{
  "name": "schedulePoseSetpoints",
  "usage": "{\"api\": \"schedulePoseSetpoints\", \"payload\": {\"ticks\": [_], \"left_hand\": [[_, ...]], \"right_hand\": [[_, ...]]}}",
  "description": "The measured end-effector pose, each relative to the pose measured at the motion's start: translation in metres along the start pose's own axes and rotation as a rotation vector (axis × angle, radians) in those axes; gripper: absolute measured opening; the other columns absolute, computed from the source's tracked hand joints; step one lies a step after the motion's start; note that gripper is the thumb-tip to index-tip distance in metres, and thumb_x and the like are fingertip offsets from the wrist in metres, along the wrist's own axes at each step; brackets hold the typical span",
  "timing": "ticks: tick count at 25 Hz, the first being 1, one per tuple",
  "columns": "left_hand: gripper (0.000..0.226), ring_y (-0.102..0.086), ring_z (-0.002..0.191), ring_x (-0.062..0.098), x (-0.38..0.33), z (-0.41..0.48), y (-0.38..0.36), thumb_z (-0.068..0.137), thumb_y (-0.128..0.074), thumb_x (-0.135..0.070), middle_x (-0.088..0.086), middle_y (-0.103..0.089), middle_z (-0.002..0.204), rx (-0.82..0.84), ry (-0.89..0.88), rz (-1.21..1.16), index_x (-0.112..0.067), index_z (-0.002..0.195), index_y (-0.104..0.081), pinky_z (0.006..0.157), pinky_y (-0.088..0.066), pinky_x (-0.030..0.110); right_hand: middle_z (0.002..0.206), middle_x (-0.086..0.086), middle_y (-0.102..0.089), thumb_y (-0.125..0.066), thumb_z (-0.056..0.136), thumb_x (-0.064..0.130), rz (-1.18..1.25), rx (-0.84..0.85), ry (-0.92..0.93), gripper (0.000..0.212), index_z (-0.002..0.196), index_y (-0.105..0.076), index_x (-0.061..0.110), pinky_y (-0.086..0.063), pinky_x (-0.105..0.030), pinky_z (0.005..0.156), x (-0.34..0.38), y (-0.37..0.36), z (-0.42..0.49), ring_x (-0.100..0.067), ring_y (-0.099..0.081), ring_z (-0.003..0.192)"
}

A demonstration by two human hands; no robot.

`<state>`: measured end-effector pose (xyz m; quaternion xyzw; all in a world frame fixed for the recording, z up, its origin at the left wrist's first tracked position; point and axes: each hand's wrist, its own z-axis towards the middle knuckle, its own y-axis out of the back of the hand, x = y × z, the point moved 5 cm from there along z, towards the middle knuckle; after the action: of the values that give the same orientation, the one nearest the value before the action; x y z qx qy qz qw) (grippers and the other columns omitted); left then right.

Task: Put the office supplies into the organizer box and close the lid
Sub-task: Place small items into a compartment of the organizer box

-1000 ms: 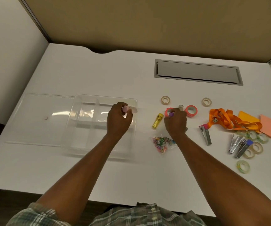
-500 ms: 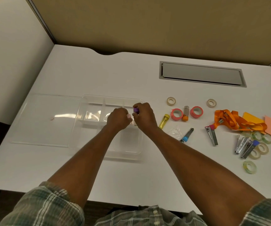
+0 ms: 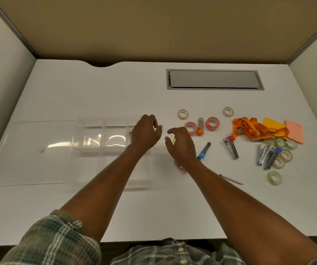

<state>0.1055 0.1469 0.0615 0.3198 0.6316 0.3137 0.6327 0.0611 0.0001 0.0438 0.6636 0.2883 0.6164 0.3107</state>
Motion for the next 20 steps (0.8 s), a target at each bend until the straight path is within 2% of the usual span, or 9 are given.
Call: {"api": "schedulePoseSetpoints", "payload": {"ticks": [2,4,6,8,11,17,20], "left_hand": [[0.021,-0.058,0.079,0.019,-0.030,-0.004,-0.022,0.087,-0.065,-0.036,0.002,-0.056,0.092,0.070,-0.102,-0.020,-0.017,0.090,-0.059,0.064,-0.041,0.029],[0.027,-0.059,0.086,0.021,-0.052,-0.007,-0.051,0.086,-0.066,-0.039,0.006,-0.056,0.101,0.173,-0.146,0.013,-0.016,0.099,-0.061,0.067,-0.043,0.030],[0.039,-0.057,0.102,0.027,-0.061,-0.010,-0.080,0.085,-0.065,-0.042,0.011,-0.053,0.115,0.274,-0.111,0.123,-0.016,0.114,-0.062,0.077,-0.048,0.035],[0.049,-0.050,0.119,0.032,-0.059,-0.012,-0.106,0.087,-0.063,-0.046,0.014,-0.046,0.129,0.369,-0.040,0.224,-0.017,0.126,-0.058,0.095,-0.045,0.041],[0.053,-0.045,0.125,0.034,-0.051,-0.017,-0.130,0.087,-0.061,-0.047,0.017,-0.044,0.135,0.462,0.052,0.275,-0.017,0.131,-0.058,0.105,-0.040,0.042],[0.041,-0.054,0.114,0.034,-0.060,-0.022,-0.137,0.090,-0.061,-0.036,0.018,-0.051,0.122,0.356,0.097,0.214,-0.008,0.121,-0.063,0.097,-0.046,0.040],[0.019,-0.060,0.095,0.033,-0.073,-0.025,-0.131,0.089,-0.063,-0.021,0.017,-0.056,0.105,0.217,0.100,0.100,-0.010,0.104,-0.063,0.078,-0.047,0.034]], "right_hand": [[0.126,-0.007,-0.061,-0.063,0.093,0.025,-0.019,-0.010,-0.033,0.032,0.123,-0.063,0.012,-0.048,-0.034,0.097,-0.021,0.012,-0.008,-0.023,-0.057,0.118],[0.126,-0.007,-0.061,-0.063,0.093,0.023,-0.046,-0.030,-0.062,0.031,0.121,-0.064,0.012,-0.049,-0.038,0.095,-0.043,0.026,-0.017,-0.024,-0.056,0.119],[0.127,-0.006,-0.060,-0.063,0.093,0.026,-0.084,-0.048,-0.106,0.030,0.120,-0.064,0.015,-0.051,-0.039,0.094,-0.066,0.041,-0.024,-0.023,-0.056,0.118],[0.126,-0.006,-0.060,-0.062,0.093,0.027,-0.107,-0.062,-0.141,0.029,0.119,-0.065,0.015,-0.051,-0.036,0.094,-0.088,0.057,-0.030,-0.022,-0.056,0.118],[0.125,-0.005,-0.060,-0.062,0.092,0.024,-0.120,-0.076,-0.186,0.028,0.119,-0.065,0.014,-0.050,-0.034,0.095,-0.119,0.077,-0.038,-0.022,-0.054,0.121],[0.126,-0.007,-0.060,-0.062,0.093,0.028,-0.130,-0.028,-0.229,0.027,0.117,-0.065,0.016,-0.048,-0.038,0.100,-0.159,0.096,-0.047,-0.024,-0.051,0.127],[0.129,-0.007,-0.060,-0.062,0.093,0.029,-0.124,-0.004,-0.196,0.029,0.119,-0.064,0.016,-0.044,-0.036,0.104,-0.162,0.099,-0.038,-0.023,-0.049,0.130]]}}
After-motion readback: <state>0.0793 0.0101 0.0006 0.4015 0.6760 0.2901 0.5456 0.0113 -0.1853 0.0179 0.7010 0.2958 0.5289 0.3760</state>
